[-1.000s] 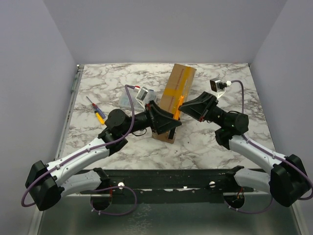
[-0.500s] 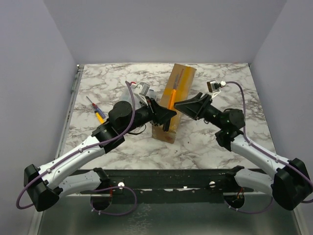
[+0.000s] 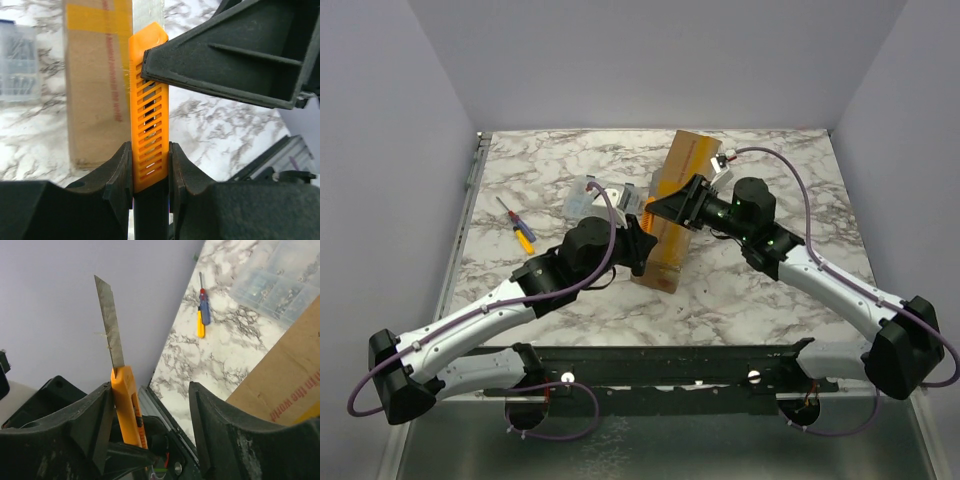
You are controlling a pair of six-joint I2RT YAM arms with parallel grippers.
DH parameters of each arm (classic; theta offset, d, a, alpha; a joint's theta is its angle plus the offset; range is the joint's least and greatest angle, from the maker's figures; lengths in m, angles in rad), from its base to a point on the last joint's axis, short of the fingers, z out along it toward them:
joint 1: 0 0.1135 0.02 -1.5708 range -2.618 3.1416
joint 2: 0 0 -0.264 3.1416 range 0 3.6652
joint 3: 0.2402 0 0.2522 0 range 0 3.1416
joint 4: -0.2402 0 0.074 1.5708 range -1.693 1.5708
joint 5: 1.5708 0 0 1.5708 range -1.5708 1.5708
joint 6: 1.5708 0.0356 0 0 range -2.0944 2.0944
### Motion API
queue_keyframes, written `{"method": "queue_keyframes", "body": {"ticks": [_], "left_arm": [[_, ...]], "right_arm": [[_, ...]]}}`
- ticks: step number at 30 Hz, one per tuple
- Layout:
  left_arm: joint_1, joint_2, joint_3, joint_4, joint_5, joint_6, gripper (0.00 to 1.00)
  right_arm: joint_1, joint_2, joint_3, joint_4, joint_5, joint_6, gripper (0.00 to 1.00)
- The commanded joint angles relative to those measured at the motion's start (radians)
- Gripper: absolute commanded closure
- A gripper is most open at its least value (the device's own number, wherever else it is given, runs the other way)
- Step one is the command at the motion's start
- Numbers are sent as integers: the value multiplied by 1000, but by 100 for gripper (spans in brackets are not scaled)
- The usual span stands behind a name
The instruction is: Unpack the express box
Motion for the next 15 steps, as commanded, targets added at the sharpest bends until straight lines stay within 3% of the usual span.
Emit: {"method": "queue_keyframes", "body": {"ticks": [1, 9, 12, 13, 15], "left_arm": [[-6, 7, 42, -22, -49, 38, 100], [-6, 44, 78, -86, -86, 47, 100], [-6, 51, 88, -101, -95, 43, 100], [-6, 56, 93, -111, -97, 41, 96], [-6, 67, 97, -123, -101, 33, 68]], "right_arm": [[39, 51, 76, -119, 57, -46, 38], [85, 118, 83, -38, 18, 7, 60], [87, 115, 51, 19, 19, 53, 98], [88, 107, 19, 56, 26, 79, 100], [87, 83, -29, 132, 39, 130, 100]]}}
